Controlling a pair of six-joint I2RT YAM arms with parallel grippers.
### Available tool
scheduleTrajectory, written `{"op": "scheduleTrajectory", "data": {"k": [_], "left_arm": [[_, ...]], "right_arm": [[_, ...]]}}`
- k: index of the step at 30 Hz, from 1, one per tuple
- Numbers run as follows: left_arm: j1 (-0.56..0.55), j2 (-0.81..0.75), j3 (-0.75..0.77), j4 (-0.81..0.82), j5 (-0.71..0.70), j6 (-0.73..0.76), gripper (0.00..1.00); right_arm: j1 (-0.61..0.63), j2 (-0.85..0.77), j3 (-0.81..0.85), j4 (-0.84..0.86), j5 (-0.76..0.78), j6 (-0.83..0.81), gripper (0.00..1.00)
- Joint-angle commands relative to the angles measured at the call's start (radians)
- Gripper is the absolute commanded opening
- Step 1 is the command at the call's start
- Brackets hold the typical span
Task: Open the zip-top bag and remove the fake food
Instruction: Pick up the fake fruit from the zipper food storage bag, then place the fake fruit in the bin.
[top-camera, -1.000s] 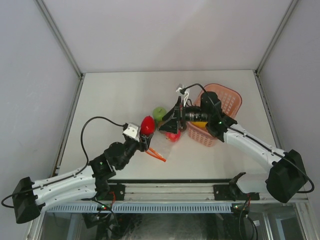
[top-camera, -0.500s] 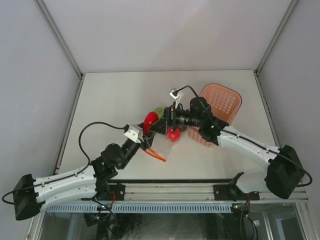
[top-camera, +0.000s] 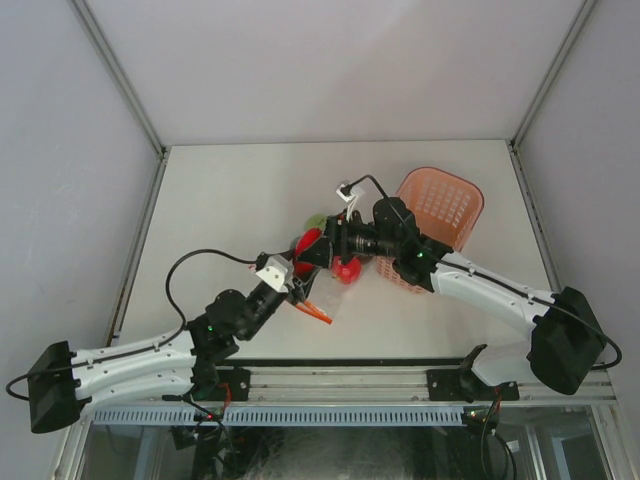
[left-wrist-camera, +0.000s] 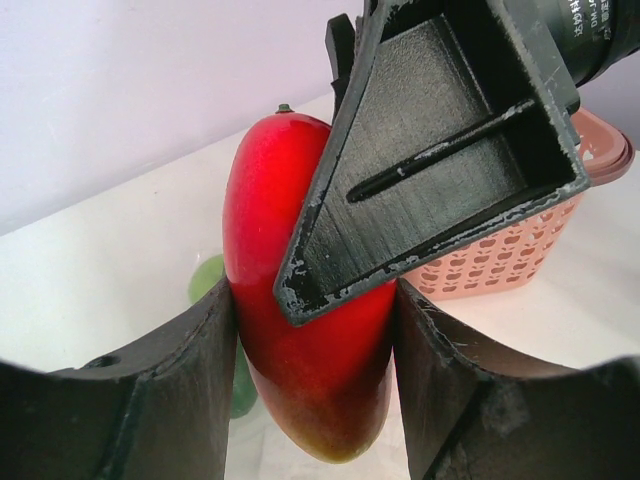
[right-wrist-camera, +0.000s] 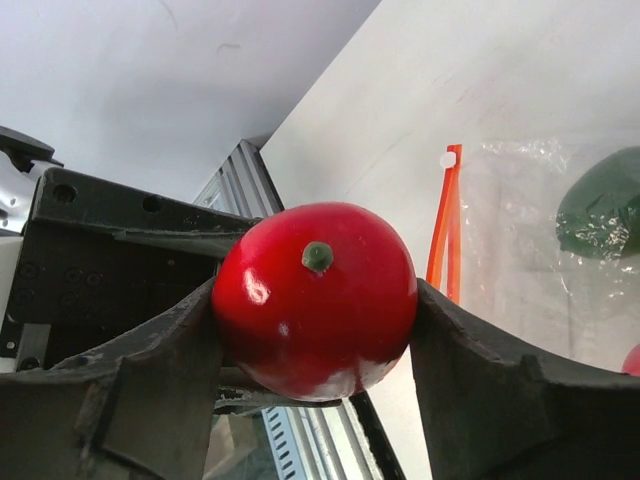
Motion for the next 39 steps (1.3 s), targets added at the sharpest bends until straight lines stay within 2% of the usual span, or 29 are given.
{"op": "scheduleTrajectory", "data": {"k": [1,3,5,8,10,14,19,22,25,28,32,39], "left_arm": [[-0.006,-0.018,0.039,0.053,-0.014,0.012,0.11],[-0.005,-0.027,0.034,0.053,-0.012,0.0,0.19],[-0.005,-0.038,0.022,0.053,-0.008,-0.021,0.34],[-0.005,-0.061,0.002,0.05,0.003,-0.072,0.67],[-0.004,-0.078,-0.004,0.031,0.011,-0.121,0.85],[-0.005,-0.112,0.018,-0.1,0.016,-0.207,0.99],[-0.005,-0.193,0.038,-0.273,0.034,-0.3,1.0],[-0.003,-0.238,0.049,-0.369,0.036,-0.367,1.0],[0.03,-0.249,0.077,-0.511,0.049,-0.433,1.0],[0.09,-0.248,0.091,-0.596,0.098,-0.521,1.0],[0.143,-0.264,0.075,-0.665,0.141,-0.615,0.98],[0.159,-0.343,0.049,-0.808,0.116,-0.734,0.94]], "right_arm": [[0.007,-0.002,0.036,0.025,-0.022,-0.008,0.57],[0.002,-0.003,0.036,0.029,-0.034,-0.013,0.53],[-0.008,-0.007,0.036,0.034,-0.048,-0.013,0.52],[-0.026,-0.019,0.036,0.041,-0.071,-0.011,0.52],[-0.043,-0.03,0.035,0.044,-0.079,-0.016,0.52],[-0.091,-0.053,0.035,0.044,-0.103,-0.03,0.51],[-0.188,-0.103,0.035,0.03,-0.137,-0.08,0.49],[-0.259,-0.143,0.035,0.016,-0.164,-0.157,0.44],[-0.35,-0.178,0.041,-0.023,-0.224,-0.283,0.37],[-0.438,-0.195,0.065,-0.132,-0.225,-0.478,0.36],[-0.505,-0.186,0.089,-0.247,-0.058,-0.753,0.37],[-0.533,-0.062,0.124,-0.324,0.286,-1.007,0.38]]}}
